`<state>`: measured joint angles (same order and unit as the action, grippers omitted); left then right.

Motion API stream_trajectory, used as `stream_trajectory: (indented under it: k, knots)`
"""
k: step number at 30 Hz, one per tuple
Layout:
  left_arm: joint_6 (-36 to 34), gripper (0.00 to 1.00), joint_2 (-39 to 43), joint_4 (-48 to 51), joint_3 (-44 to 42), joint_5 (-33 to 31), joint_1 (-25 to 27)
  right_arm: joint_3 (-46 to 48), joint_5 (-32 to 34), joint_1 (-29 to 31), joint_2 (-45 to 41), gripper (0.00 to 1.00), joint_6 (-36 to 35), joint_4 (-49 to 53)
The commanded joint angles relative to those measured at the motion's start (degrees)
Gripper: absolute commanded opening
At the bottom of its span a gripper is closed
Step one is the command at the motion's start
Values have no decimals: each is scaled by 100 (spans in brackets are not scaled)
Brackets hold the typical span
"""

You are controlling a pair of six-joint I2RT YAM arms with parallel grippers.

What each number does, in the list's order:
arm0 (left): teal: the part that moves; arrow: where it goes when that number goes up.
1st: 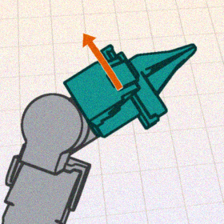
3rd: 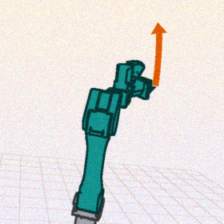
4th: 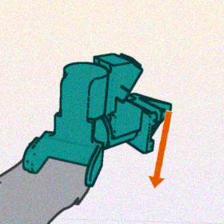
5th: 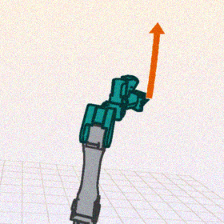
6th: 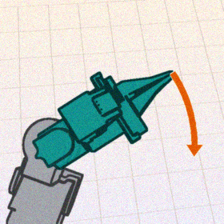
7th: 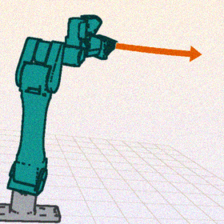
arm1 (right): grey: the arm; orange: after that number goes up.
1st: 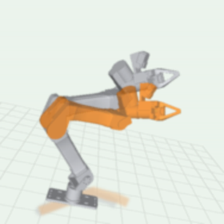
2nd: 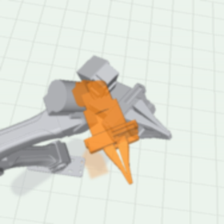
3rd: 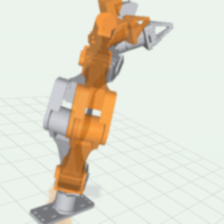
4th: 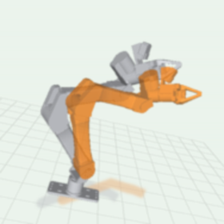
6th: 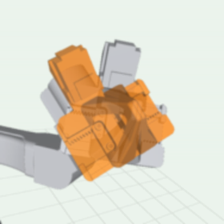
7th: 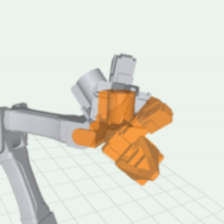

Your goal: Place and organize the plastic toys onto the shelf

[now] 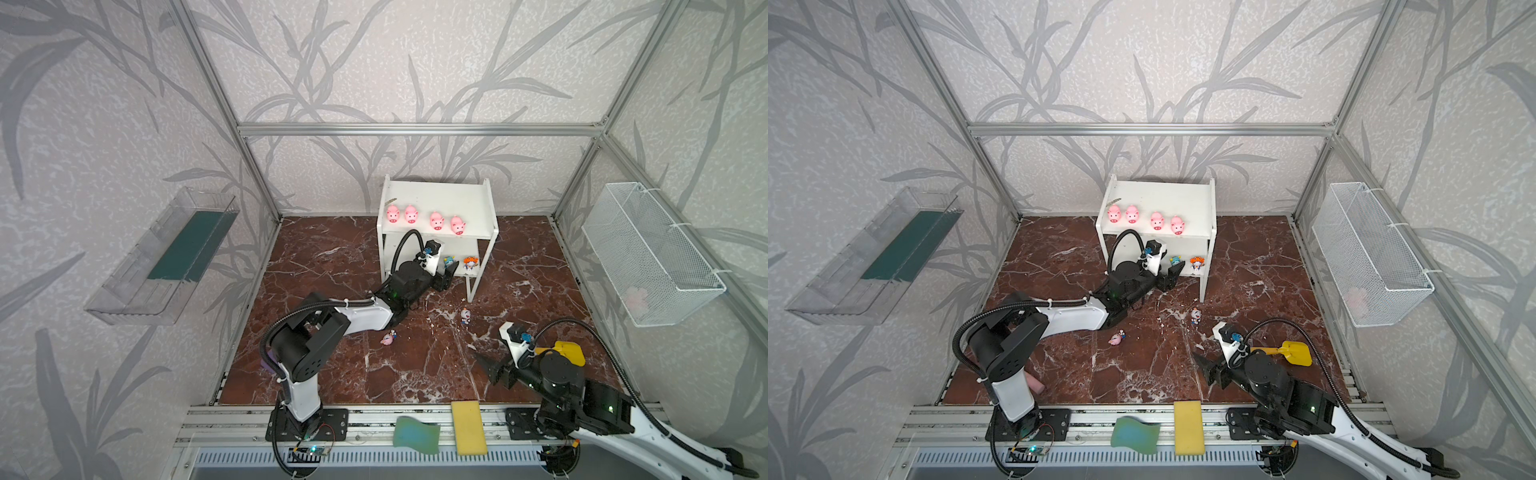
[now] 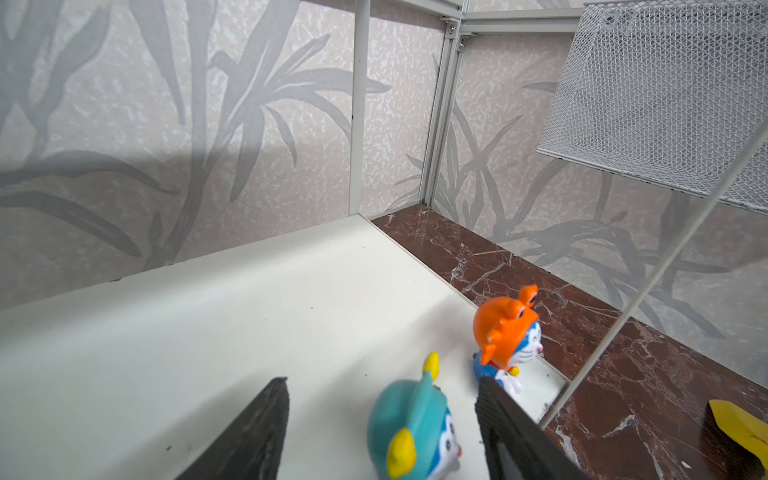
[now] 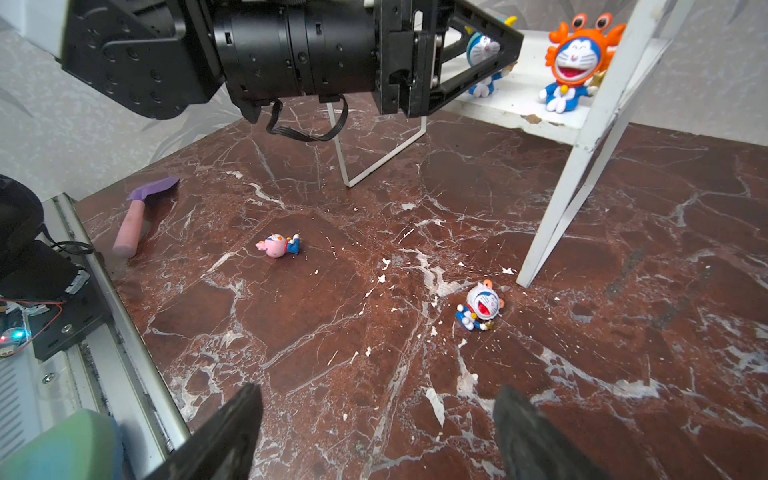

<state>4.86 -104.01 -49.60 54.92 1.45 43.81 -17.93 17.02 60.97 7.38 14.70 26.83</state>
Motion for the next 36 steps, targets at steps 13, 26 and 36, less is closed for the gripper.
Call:
stream_trajectory:
  k: [13, 26, 36]
  knots:
    - [-270, 77, 492, 155, -626, -372, 5, 3, 27, 38, 317, 87, -67, -457]
    - [-327, 75, 401, 359, -568, -547, -35, -325, 480, 33, 1045, 87, 273, -305]
    - [-390, 74, 367, 560, -488, -721, -89, -385, 707, 33, 1380, 87, 601, -263]
